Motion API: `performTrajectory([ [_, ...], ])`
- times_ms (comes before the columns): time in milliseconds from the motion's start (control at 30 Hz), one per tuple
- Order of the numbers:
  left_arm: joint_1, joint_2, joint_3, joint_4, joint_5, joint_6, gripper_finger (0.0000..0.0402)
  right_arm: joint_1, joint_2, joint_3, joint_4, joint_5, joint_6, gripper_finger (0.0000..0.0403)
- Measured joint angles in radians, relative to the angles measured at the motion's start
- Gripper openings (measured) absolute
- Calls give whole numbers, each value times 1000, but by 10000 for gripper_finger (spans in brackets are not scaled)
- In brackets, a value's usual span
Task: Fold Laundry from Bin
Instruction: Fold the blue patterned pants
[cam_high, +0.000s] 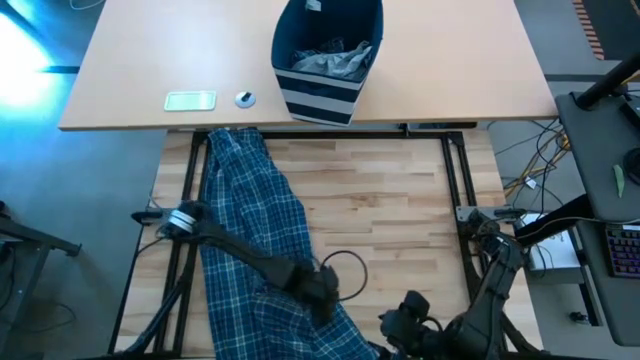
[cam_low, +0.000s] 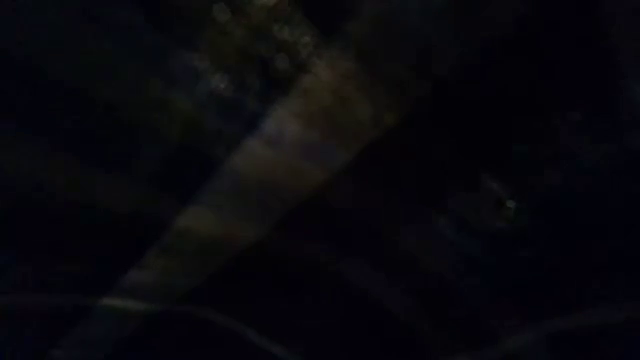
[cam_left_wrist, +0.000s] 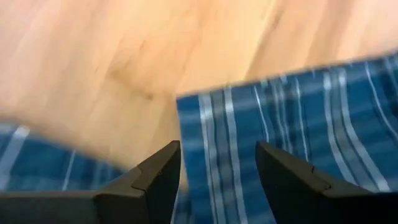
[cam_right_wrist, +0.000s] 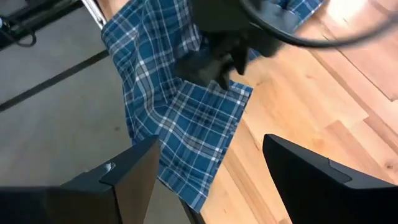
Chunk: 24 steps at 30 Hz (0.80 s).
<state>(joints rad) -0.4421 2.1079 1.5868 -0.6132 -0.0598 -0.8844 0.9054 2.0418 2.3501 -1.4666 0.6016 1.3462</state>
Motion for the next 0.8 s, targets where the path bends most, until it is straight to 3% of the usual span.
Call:
performTrajectory([
  [267, 42, 111, 115, -39, 47, -7, 191, 2, 0, 0, 0, -72, -142, 282],
  [500, 24, 157, 134, -57, 38, -40, 175, 2, 0, 0, -37, -86, -221, 283],
  [633, 17, 159, 141, -82, -7, -42, 126, 2, -7, 0, -56, -86, -215, 281],
  [800, 18, 162, 157, -118, -19, -42, 18, 1, -13, 0, -56, -84, -213, 277],
])
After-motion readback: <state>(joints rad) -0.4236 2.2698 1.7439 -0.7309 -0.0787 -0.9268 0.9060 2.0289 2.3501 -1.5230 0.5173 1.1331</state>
